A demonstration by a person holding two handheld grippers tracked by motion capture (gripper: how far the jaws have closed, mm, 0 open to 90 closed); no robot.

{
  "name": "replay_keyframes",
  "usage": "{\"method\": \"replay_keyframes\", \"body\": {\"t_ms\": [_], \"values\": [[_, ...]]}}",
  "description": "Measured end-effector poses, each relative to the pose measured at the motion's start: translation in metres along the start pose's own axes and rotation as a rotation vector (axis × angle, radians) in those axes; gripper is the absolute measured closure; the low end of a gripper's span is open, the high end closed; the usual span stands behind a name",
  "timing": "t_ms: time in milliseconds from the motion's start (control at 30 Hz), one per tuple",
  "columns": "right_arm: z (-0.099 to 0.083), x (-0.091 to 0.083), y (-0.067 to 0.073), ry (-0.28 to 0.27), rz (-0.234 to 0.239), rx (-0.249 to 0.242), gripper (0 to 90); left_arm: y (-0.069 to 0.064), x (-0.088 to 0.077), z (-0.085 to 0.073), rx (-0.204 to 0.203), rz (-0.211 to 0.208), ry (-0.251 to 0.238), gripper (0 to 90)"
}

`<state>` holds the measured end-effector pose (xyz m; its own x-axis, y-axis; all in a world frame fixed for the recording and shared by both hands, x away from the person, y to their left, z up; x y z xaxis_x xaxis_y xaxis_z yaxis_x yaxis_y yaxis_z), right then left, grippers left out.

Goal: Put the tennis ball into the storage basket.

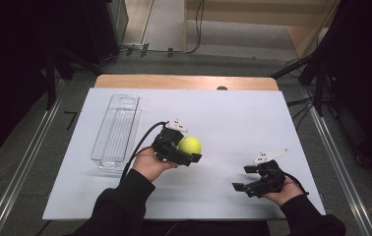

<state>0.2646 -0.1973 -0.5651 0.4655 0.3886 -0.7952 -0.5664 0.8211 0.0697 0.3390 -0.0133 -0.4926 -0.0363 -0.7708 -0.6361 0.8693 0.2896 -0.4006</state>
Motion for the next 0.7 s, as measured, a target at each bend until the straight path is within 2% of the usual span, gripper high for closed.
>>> {"method": "replay_keyframes", "body": {"t_ms": [200, 433, 700], "values": [[0.0, 0.0, -0.001, 0.0, -0.005, 0.003, 13.9, 0.005, -0.005, -0.001, -0.004, 0.019, 0.003, 25.6], [0.0, 0.0, -0.001, -0.001, -0.005, 0.003, 14.0, 0.005, -0.011, 0.0, -0.007, 0.016, -0.004, 25.6], [0.0, 0.0, 0.0, -0.001, -0.004, 0.002, 14.0, 0.011, -0.016, -0.002, -0.019, 0.028, -0.008, 25.6]]}}
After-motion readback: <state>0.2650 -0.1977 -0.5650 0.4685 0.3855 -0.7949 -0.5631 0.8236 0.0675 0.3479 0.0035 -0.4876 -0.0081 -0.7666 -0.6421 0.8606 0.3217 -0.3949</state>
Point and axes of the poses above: each handheld gripper's, and its own axes: x roughly forward along the jaws, z roughly out of its top, y roughly to its left, the point moved 10 cm from there along x, roughly forward along the jaws, and after that the axes turned 15 degrees about -z, right-handed, at the moved point
